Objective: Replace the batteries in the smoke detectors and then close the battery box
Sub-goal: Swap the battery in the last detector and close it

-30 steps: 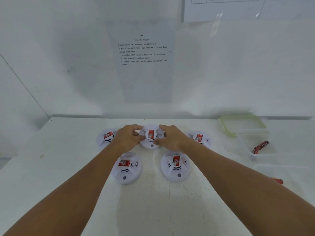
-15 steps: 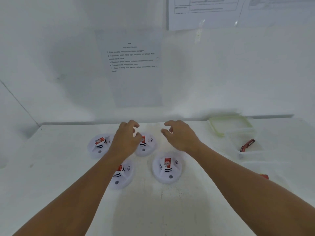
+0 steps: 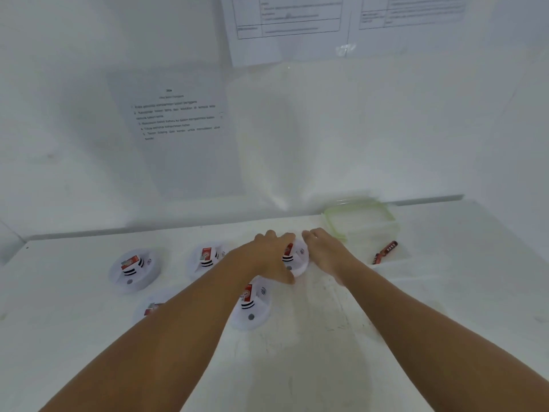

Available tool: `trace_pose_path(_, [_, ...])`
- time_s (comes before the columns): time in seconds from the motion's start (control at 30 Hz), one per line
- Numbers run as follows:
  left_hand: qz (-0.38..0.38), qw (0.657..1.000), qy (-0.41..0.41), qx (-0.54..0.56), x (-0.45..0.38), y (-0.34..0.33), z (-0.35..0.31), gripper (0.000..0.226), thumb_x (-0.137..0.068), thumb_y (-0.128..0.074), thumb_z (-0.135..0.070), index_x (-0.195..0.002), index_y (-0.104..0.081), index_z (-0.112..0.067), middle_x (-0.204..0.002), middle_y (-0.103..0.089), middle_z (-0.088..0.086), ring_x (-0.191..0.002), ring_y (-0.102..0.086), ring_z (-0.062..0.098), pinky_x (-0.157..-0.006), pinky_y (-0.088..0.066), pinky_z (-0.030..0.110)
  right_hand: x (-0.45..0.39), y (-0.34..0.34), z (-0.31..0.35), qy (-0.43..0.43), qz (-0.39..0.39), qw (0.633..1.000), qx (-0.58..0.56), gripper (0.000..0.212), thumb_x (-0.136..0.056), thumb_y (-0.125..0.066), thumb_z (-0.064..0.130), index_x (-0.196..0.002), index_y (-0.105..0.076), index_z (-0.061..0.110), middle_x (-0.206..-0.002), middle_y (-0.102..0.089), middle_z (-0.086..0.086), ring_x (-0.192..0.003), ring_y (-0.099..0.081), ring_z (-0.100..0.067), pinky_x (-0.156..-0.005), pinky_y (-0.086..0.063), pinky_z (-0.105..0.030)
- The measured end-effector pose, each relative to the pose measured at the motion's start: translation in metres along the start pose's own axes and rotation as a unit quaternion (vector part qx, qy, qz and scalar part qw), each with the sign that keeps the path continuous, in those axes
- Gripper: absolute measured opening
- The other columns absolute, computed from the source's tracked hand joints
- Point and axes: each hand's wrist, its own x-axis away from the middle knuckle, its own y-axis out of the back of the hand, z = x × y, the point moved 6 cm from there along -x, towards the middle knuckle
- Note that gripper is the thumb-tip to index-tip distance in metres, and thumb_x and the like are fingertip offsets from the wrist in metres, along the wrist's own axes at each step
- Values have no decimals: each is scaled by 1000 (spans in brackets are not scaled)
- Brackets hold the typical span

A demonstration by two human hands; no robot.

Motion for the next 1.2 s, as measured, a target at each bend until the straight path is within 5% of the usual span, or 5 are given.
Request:
trace_pose_path(0.27, [-97, 985, 11, 142, -2, 19, 2, 99, -67, -89, -40, -146, -30, -36, -132, -40, 6, -106, -60, 26, -88, -59, 41, -6, 14, -3, -38, 16, 986, -162, 38, -105, -37, 47, -131, -51, 22, -121, -60, -8, -106, -61, -23, -103, -50, -44])
trace_pose_path(0.4, [-185, 861, -22, 473, 19, 36, 11, 96, -64, -98, -24, -134, -34, -33, -124, -55, 4, -105, -69, 25, -89, -61, 37, 5, 12, 13, -44, 126, 952, -277, 36, -102, -50, 50, -133, -58, 32, -123, -66, -9, -106, -71, -30, -93, -55, -42])
trace_pose_path(0.53, [-173, 802, -54, 569, 33, 37, 13, 106, -51, -101, -27, -137, -39, -39, -134, -57, 2, -115, -69, 27, -102, -56, 46, 16, 1, 42, 32, 209, 927, -309, 26, -102, -60, 36, -126, -67, 34, -119, -73, -8, -100, -73, -27, -100, -56, -44])
trace_pose_path(0.8, [-173, 867, -74, 461, 49, 29, 16, 132, -61, -99, -10, -159, -14, -35, -136, -48, -20, -116, -58, -6, -92, -55, 19, 21, -1, 54, 182, 123, 956, -194, 30, -97, -70, 29, -128, -67, 28, -115, -69, 0, -105, -69, -21, -90, -60, -32])
trace_pose_path(1.2, [-258, 884, -94, 378, 69, 41, 27, 104, -61, -94, -8, -142, -36, -36, -124, -60, -14, -112, -64, 11, -86, -62, 44, 38, 13, 80, 360, 39, 917, 165, 64, -79, -81, 54, -138, -55, 49, -126, -45, 13, -121, -37, -14, -100, -32, -27])
